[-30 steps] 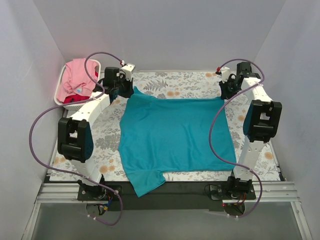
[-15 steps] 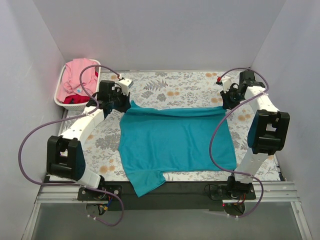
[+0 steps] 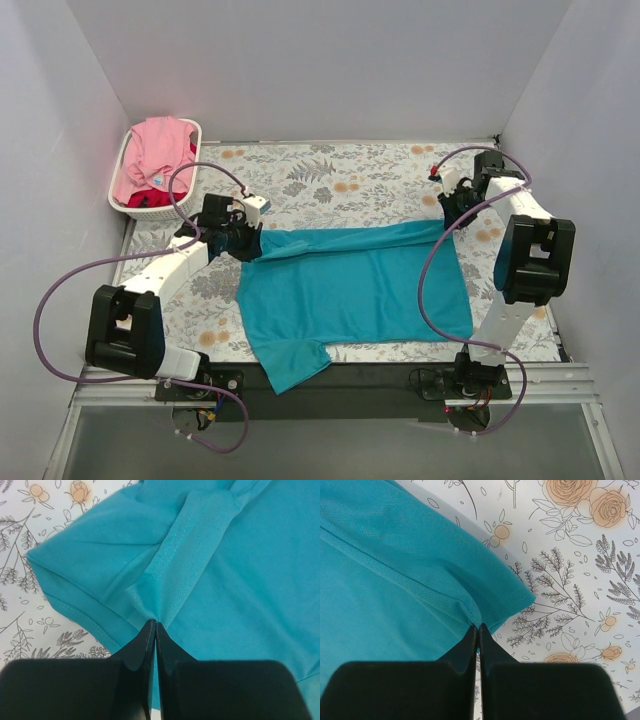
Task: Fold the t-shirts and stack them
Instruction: Fold the tshirt
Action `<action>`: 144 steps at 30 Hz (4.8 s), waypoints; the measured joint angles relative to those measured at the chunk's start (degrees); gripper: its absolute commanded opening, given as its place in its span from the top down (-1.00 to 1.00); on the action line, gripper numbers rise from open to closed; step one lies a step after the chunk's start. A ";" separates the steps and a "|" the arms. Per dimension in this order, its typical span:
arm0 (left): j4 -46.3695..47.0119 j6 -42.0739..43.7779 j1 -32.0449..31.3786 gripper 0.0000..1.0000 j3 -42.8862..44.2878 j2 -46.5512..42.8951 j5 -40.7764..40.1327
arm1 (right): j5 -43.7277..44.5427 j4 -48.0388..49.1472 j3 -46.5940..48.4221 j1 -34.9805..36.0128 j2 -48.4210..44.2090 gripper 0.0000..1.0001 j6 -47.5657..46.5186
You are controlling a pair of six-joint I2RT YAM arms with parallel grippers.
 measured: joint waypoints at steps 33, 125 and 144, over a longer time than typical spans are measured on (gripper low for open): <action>-10.49 5.99 1.68 0.03 15.08 12.74 9.66 | 0.28 -3.06 -0.39 -1.03 -1.36 0.26 -1.05; -7.89 1.84 -10.23 0.94 24.55 30.53 8.85 | 2.89 -9.03 -7.76 -0.70 -1.09 0.97 -5.53; -12.44 4.57 -13.94 0.66 13.64 19.12 11.15 | 4.33 -9.09 -8.48 -0.74 -2.08 0.97 -6.45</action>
